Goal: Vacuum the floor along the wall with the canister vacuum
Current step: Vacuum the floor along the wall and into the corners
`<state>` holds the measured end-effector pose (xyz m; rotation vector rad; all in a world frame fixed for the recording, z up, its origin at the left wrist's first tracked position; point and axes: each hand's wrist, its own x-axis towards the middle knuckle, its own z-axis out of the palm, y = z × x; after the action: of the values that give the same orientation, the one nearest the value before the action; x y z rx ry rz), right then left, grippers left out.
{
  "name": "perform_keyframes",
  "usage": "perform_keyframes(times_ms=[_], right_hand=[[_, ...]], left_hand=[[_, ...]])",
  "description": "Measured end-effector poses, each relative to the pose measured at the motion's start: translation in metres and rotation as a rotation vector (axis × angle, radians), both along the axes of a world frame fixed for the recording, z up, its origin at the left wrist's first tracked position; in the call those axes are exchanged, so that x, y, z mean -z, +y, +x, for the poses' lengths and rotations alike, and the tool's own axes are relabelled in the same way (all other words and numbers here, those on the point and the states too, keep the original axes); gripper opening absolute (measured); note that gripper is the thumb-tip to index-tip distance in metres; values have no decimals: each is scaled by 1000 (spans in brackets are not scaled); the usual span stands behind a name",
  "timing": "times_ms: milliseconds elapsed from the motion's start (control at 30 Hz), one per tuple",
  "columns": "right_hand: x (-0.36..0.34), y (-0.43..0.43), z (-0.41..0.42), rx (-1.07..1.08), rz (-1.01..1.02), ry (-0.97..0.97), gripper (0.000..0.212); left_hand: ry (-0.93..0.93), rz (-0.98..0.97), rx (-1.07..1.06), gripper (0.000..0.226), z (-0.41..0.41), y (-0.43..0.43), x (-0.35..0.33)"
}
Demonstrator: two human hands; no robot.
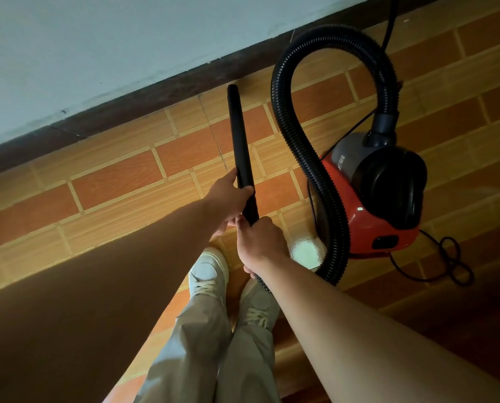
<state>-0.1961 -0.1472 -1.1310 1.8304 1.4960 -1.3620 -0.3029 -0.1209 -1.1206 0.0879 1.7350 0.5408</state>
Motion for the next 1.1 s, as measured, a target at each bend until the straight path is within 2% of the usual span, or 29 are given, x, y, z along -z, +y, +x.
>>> perform_keyframes(times_ms=[400, 533, 700, 867, 1100], right_hand=[[-11, -12, 20, 26, -3, -36, 62], [0, 4, 9, 124, -13, -1, 73], [3, 11, 14, 257, -67, 9, 63], [0, 5, 29, 195, -57, -1, 63], [-5, 13, 42, 69, -11, -24, 60]], left_hand=[[-13, -17, 79, 69, 20, -7, -2], [30, 2, 114, 69, 17, 18, 4], [35, 9, 210, 67, 24, 35, 3], [30, 9, 217, 69, 33, 25, 2], [5, 11, 122, 60, 39, 22, 9]])
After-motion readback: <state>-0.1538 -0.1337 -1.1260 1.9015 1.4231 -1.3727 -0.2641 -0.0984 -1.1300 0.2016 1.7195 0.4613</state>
